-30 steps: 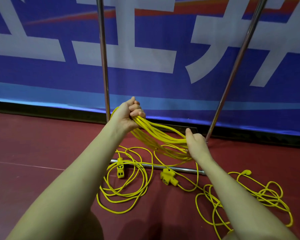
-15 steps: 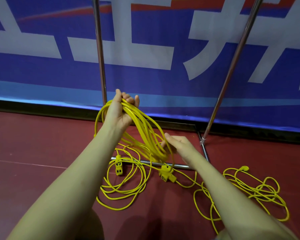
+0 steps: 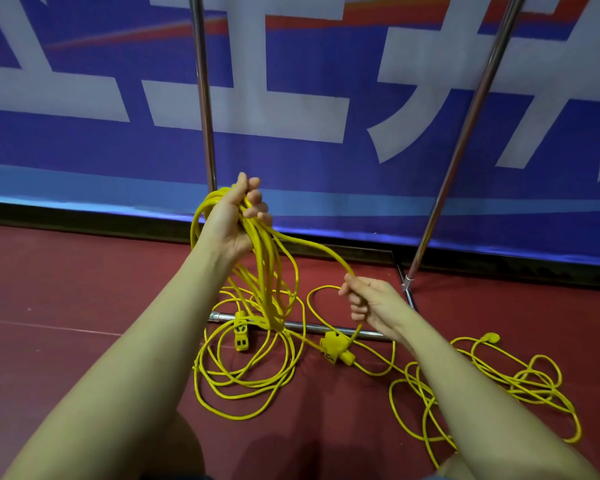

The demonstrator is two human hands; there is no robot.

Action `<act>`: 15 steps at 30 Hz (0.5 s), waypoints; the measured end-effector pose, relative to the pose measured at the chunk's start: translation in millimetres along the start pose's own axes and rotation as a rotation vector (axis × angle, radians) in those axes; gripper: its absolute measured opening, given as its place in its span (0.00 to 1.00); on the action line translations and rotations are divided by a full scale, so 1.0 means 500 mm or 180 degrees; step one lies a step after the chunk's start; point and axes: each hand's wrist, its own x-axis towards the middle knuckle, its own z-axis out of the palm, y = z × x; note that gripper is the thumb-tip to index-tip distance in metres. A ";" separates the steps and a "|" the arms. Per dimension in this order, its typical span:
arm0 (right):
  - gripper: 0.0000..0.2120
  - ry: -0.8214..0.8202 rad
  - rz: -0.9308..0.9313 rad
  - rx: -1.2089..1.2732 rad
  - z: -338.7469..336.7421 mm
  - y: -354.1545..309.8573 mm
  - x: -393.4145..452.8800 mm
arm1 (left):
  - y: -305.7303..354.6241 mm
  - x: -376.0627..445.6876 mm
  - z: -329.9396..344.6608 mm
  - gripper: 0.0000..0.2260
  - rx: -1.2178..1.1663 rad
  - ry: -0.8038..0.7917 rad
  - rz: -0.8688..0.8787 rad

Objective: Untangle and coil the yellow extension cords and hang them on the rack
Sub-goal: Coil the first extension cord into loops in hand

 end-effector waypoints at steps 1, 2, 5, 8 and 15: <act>0.11 -0.0031 0.0044 0.0318 0.000 -0.006 0.000 | 0.000 -0.004 -0.003 0.14 0.0177 -0.0064 -0.0063; 0.10 -0.0047 0.0046 0.0585 0.001 -0.013 -0.001 | -0.002 -0.009 -0.007 0.14 0.0382 -0.0126 -0.0139; 0.09 -0.0051 -0.0098 0.1237 0.004 -0.044 -0.009 | -0.018 -0.022 -0.021 0.15 0.1208 -0.0292 -0.0322; 0.10 -0.0049 -0.0182 0.1490 0.013 -0.085 -0.018 | -0.039 -0.028 -0.034 0.15 0.1996 -0.0543 -0.0443; 0.11 0.0037 -0.0093 0.2488 0.052 -0.152 -0.019 | -0.087 -0.035 -0.033 0.09 0.2469 -0.1056 -0.1000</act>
